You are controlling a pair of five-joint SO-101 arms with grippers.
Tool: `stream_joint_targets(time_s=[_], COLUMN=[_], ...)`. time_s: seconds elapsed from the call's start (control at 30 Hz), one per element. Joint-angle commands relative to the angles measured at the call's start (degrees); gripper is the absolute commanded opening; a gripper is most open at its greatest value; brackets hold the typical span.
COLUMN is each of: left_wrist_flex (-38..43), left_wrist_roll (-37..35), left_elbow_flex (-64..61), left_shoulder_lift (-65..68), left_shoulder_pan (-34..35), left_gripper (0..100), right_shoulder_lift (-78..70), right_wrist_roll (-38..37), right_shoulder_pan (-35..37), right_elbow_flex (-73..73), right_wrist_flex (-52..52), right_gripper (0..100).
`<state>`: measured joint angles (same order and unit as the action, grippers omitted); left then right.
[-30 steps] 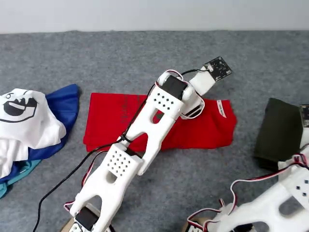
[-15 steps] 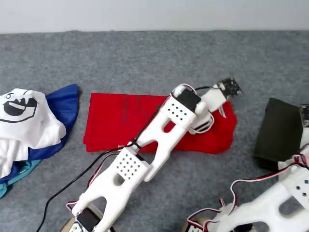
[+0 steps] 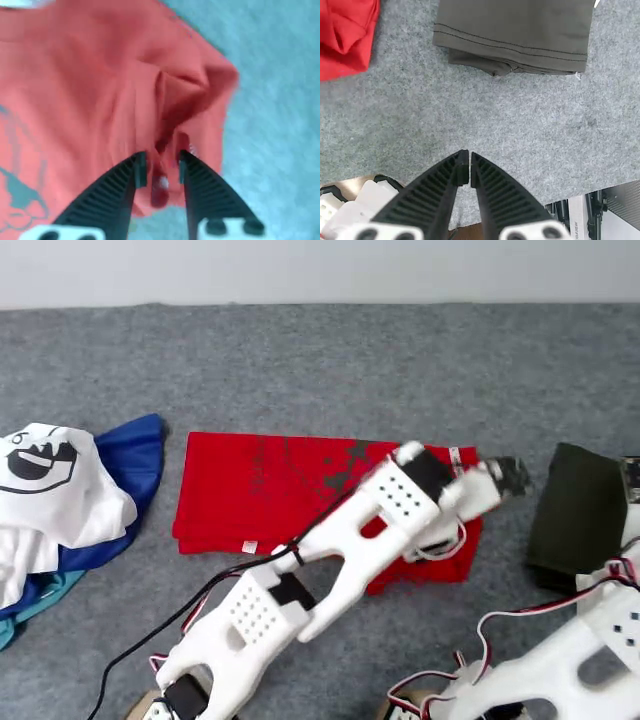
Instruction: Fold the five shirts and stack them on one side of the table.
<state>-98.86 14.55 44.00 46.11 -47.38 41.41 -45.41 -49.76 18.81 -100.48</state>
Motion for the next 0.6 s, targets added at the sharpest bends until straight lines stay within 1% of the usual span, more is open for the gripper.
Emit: stream_joint_targets(time_s=[0.0,0.23,0.43,0.57], left_wrist_flex=[-1.5,-1.5,-1.6,-1.6], left_wrist_roll=[1.0,0.9,0.6,0.5], left_elbow_flex=[-3.1,0.2,0.2,0.3], left_shoulder_lift=[-7.4,-5.8,-2.5,-1.8], left_shoulder_pan=[0.0,3.2,3.1,1.8], left_gripper=[11,11,11,11], right_shoulder_lift=[0.6,1.0,1.1,1.1], right_wrist_roll=[-0.4,-0.2,-0.3,-0.3], right_shoulder_pan=[-0.5,-0.5,-0.5,-0.5], right_elbow_flex=[1.7,4.4,4.4,4.4], right_wrist_flex=[-0.9,0.2,0.2,0.2], right_gripper=[0.9,0.9,0.9,0.9])
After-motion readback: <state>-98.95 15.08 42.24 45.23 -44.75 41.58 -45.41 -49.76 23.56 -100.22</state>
